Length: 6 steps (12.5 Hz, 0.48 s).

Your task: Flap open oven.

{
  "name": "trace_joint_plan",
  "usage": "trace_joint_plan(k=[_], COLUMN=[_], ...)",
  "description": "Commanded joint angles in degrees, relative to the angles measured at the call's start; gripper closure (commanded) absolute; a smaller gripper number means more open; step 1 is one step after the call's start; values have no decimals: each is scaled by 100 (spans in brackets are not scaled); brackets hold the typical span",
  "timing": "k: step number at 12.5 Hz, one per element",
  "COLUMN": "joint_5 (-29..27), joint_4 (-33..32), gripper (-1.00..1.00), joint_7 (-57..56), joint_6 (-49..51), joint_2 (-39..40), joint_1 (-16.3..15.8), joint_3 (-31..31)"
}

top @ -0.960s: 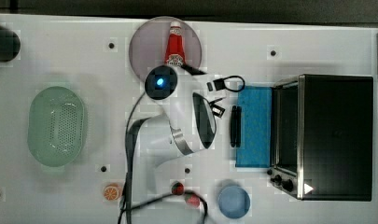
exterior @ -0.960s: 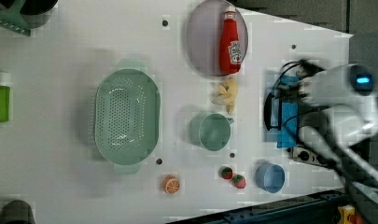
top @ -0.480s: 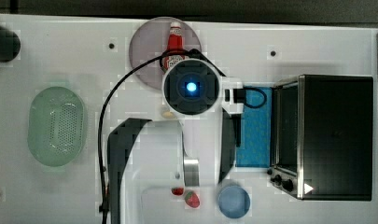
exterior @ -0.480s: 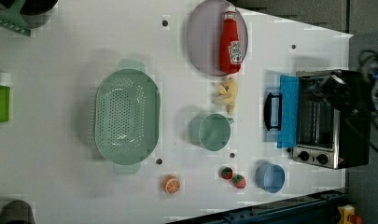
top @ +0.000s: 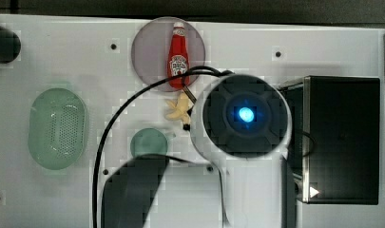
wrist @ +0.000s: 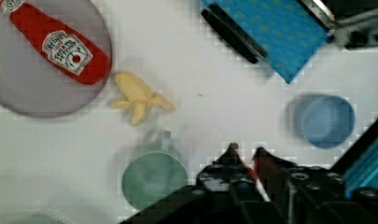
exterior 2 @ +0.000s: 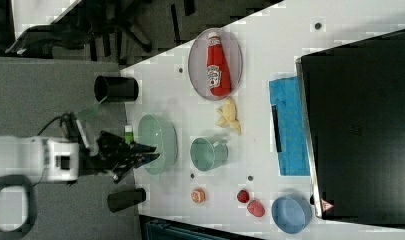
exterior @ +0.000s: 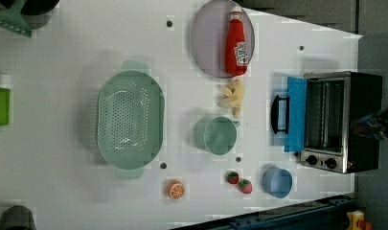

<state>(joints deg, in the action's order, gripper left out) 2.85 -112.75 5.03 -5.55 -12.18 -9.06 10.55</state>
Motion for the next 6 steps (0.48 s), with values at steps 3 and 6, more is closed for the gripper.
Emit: trace_joint_plan(k=[3,6], joint_5=[-23,-23], joint_4=[204,197], gripper=[65,65], joint_7=[335,335], joint_6=[140,138], joint_2=[-144,-86], joint_1=[1,1], joint_3=[-19,-35])
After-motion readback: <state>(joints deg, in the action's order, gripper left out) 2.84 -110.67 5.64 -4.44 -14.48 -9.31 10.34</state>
